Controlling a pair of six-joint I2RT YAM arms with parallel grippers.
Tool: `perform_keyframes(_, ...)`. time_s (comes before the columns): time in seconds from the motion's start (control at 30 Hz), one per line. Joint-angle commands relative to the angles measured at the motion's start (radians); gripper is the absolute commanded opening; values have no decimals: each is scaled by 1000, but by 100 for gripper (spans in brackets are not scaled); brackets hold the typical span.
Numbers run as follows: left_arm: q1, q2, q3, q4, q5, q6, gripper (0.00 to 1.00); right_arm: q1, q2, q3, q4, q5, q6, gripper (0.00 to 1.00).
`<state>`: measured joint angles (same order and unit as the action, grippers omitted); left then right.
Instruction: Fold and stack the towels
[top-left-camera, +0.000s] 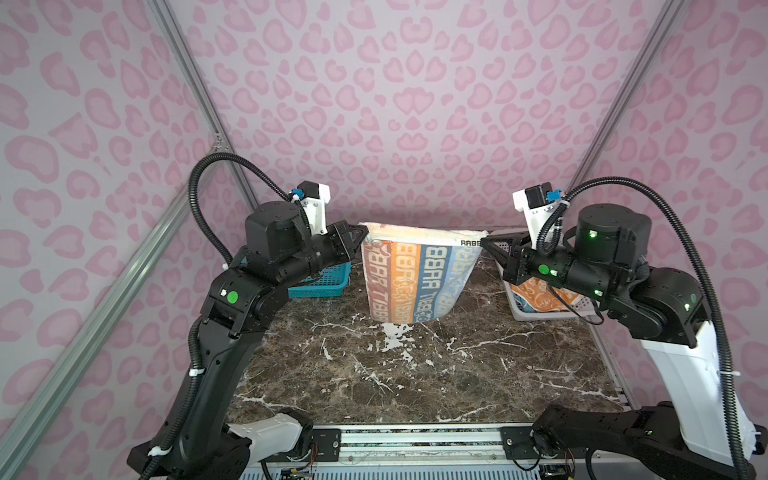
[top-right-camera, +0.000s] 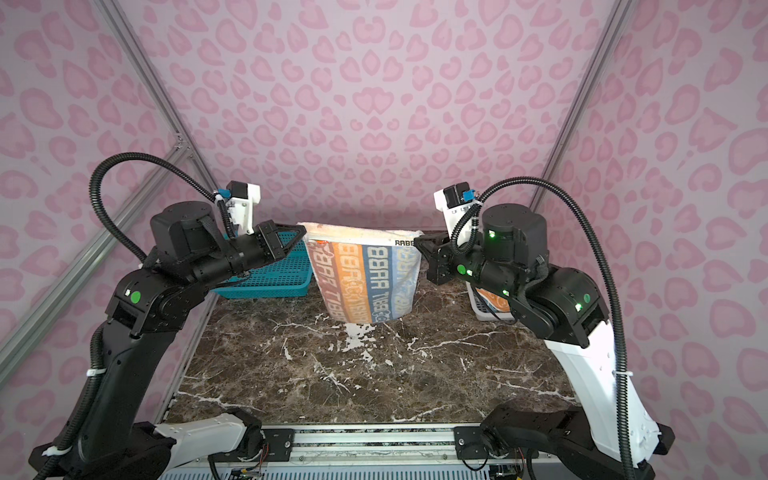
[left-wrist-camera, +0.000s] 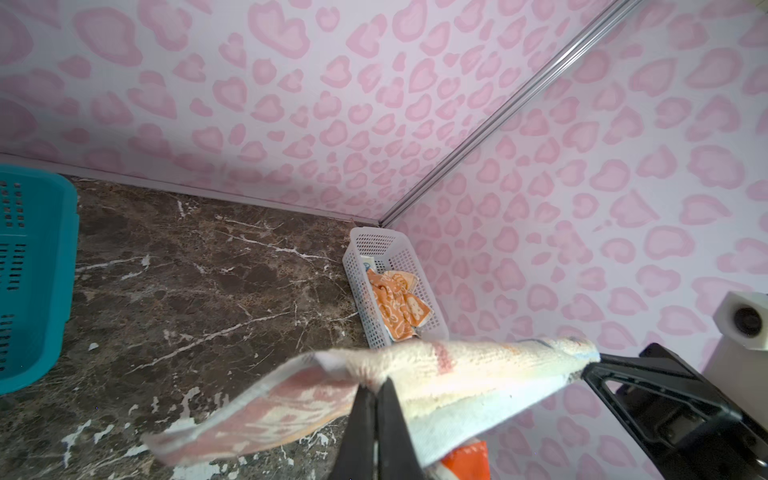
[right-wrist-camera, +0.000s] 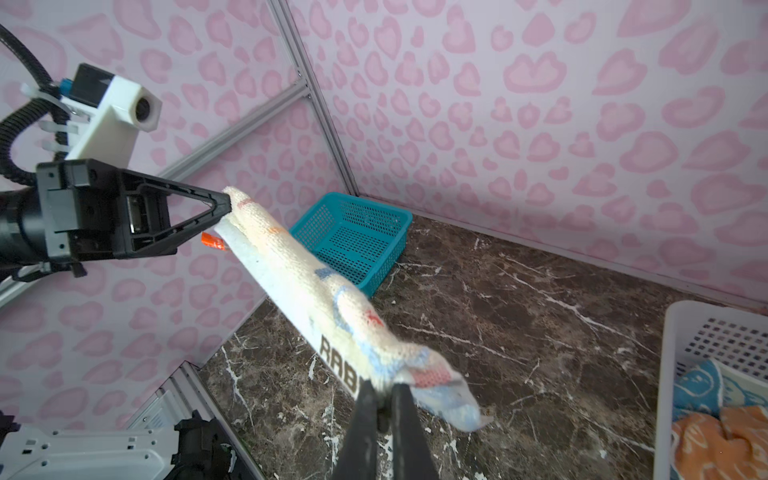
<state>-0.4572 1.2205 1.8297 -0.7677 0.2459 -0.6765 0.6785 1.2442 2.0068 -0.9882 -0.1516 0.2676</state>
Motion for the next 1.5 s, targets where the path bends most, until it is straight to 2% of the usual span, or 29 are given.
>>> perform_keyframes(0.0, 22, 24, 61, -31, -41, -42, 2, -19, 41, 87, -15, 31, -14, 0)
perform_keyframes(0.13, 73, 157, 140, -47, -9, -39, 3, -170, 213, 231, -108, -39, 27, 0)
perform_keyframes(0.23, 120, 302, 179, -33, 50, -40, 3, -293, 336, 228, -100, -127, 66, 0)
perform_keyframes(0.33, 155, 475, 232, -29, 97, -36, 3, -367, 454, 195, -62, -179, 73, 0)
perform_keyframes(0.57, 187, 839, 357, -6, 148, -19, 3, -461, 770, 175, 34, -262, 48, 0)
perform_keyframes(0.73, 201, 970, 368, -25, 123, 13, 3, -467, 924, 212, 23, -331, 12, 0)
perform_keyframes(0.8, 204, 975, 330, -31, 109, 27, 3, -463, 935, 179, 19, -347, -1, 0)
perform_keyframes(0.9, 203, 930, 207, 2, 92, 38, 3, -453, 867, 9, 105, -340, 6, 0)
perform_keyframes(1.17, 203, 727, -195, 75, 24, 69, 3, -405, 646, -411, 249, -305, 46, 0)
perform_keyframes(1.47, 202, 489, -612, 161, -19, 68, 2, -278, 442, -834, 375, -250, 107, 0)
